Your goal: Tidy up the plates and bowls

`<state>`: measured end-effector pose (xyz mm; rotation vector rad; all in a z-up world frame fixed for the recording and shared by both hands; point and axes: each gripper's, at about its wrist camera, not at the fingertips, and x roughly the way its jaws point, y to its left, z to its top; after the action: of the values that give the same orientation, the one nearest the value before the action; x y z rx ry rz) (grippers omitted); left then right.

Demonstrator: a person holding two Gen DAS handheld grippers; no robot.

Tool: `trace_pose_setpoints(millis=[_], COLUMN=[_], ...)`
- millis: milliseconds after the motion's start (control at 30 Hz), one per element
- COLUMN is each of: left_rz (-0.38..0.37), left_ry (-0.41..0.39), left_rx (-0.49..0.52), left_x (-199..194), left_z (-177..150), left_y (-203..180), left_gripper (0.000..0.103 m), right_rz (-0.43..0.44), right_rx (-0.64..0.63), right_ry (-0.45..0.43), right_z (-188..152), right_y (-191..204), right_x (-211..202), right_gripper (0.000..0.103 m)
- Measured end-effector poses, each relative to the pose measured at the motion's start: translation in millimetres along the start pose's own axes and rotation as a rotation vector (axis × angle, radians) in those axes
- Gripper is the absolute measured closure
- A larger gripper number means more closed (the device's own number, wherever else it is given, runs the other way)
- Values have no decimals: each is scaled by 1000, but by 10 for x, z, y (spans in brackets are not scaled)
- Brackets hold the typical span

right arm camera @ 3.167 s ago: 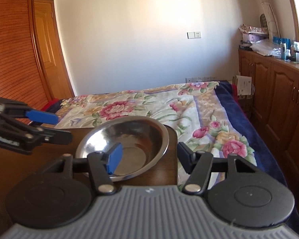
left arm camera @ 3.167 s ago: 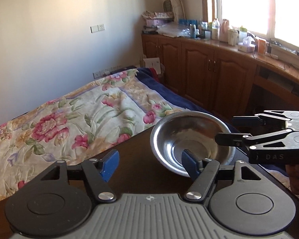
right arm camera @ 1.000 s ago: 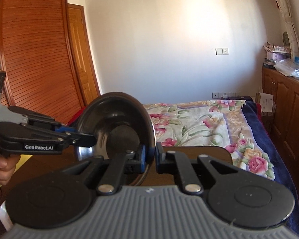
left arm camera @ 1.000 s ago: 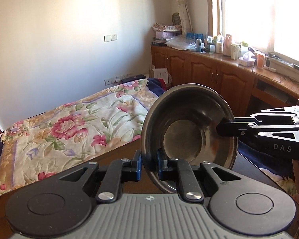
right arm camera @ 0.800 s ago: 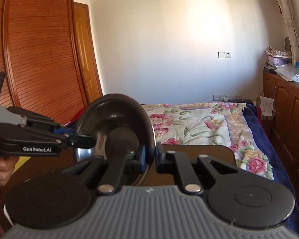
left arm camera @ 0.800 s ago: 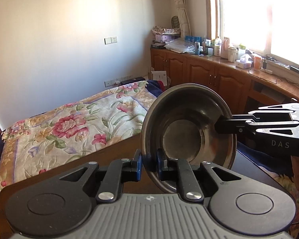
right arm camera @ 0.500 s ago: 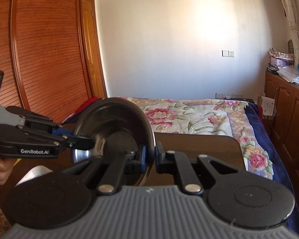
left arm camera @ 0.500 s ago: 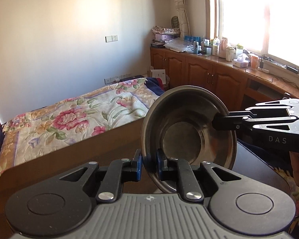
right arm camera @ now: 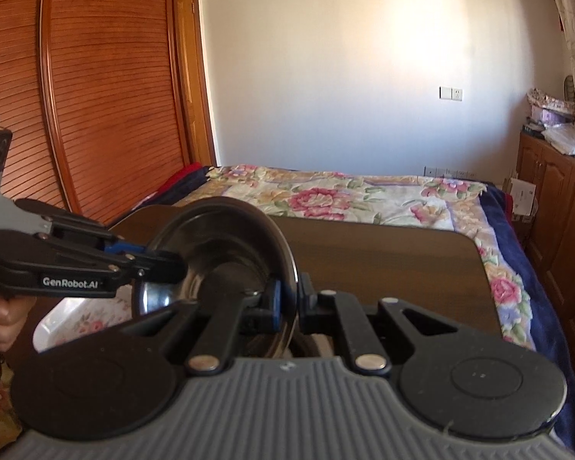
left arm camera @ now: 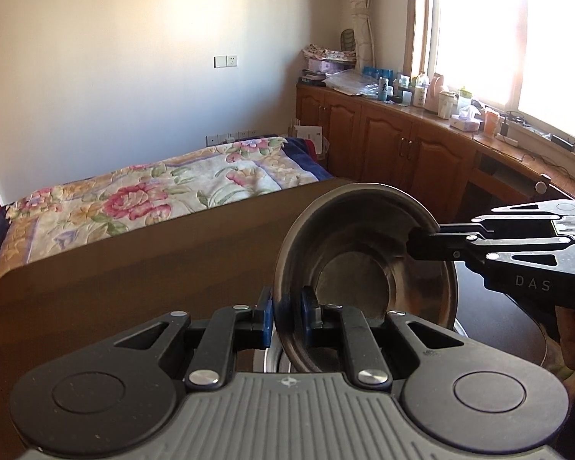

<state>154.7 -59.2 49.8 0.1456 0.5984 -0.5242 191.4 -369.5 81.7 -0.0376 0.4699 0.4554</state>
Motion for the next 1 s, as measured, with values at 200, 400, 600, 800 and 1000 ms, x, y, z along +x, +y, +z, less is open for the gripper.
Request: trace_pose_setpoints(millis=[200, 400, 600, 800, 1000], left_rz=[-6, -11, -15, -1, 18], left_ry=[2, 5, 17, 36, 34], left_rx=[-30, -66, -91, -93, -79], left_x=[-47, -42, 46, 172, 202], left_z=[-132, -270, -358, -436, -468], left_y=[-25, -33, -17, -38, -82], left_gripper=[87, 87, 87, 88, 88], right_rz=[26, 48, 35, -6, -23], right_rx=[45, 120, 126, 92, 84], right_ry=[-7, -17, -18, -21, -22], right_z=[-169, -362, -417, -478, -540], right_y=[25, -1, 16, 37, 35], right_x=[-52, -10, 45, 114, 141], right_gripper=[93, 92, 91, 90, 89])
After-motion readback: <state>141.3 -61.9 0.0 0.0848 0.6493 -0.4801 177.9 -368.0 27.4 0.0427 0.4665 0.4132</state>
